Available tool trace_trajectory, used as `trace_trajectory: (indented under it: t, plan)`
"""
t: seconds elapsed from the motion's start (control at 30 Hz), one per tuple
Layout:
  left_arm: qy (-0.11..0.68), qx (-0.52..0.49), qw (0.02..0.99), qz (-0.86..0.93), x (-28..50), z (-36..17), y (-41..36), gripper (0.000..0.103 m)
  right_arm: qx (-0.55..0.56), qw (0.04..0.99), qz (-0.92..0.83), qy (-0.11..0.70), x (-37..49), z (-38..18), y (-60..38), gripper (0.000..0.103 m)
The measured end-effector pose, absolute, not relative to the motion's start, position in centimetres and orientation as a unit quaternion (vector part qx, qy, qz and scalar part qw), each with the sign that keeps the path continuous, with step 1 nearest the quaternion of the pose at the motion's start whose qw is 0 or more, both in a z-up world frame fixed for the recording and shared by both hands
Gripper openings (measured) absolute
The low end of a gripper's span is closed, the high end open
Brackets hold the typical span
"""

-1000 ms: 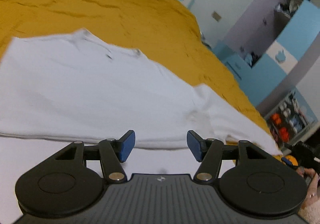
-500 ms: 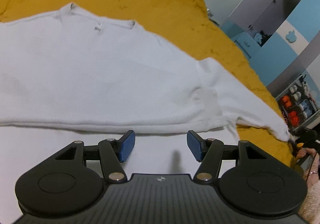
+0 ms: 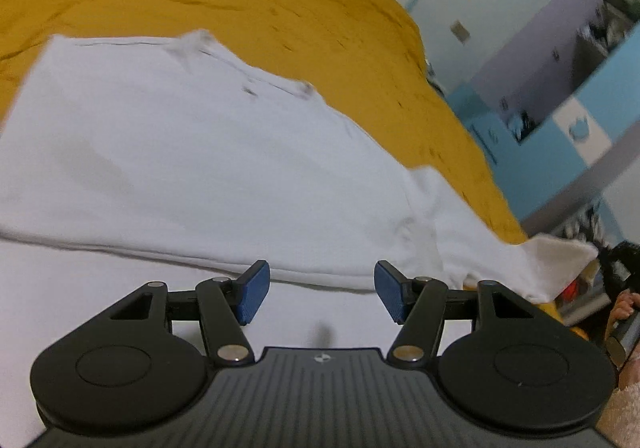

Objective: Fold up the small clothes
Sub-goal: 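Grasp the cuff of the other sleeve with the right tool, then fold the held sleeve across the shirt body and open the right tool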

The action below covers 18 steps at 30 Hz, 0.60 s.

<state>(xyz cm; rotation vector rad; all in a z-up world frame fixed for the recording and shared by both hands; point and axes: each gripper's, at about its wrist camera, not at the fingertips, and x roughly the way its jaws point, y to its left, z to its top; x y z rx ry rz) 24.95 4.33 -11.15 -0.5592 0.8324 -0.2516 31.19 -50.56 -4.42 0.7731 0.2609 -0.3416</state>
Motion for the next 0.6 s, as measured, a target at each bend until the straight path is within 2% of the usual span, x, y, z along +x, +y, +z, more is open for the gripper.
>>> trace_trajectory:
  t: [0.17, 0.33, 0.4, 0.47, 0.6]
  plan:
    - [0.38, -0.31, 0.868, -0.078, 22.7, -10.9, 9.9, 0.071, 0.363, 0.923, 0.018, 0.124, 34.0, -0.2, -37.0, 0.002]
    - [0.361, -0.342, 0.866, -0.048, 20.2, -11.3, 13.9, 0.071, 0.355, 0.901, 0.178, 0.175, 35.6, -0.9, -21.3, 0.003]
    - [0.361, -0.352, 0.863, -0.036, 19.6, -11.7, 14.9, 0.071, 0.358, 0.878, 0.236, 0.214, 36.2, -3.2, -15.8, 0.014]
    - [0.362, -0.363, 0.858, -0.027, 19.4, -12.1, 15.8, 0.071, 0.344, 0.865, 0.258, 0.258, 36.1, -6.2, -11.4, 0.047]
    - [0.341, -0.387, 0.857, -0.015, 19.4, -12.4, 17.4, 0.071, 0.32, 0.866, 0.248, 0.294, 35.2, -9.1, -9.5, 0.047]
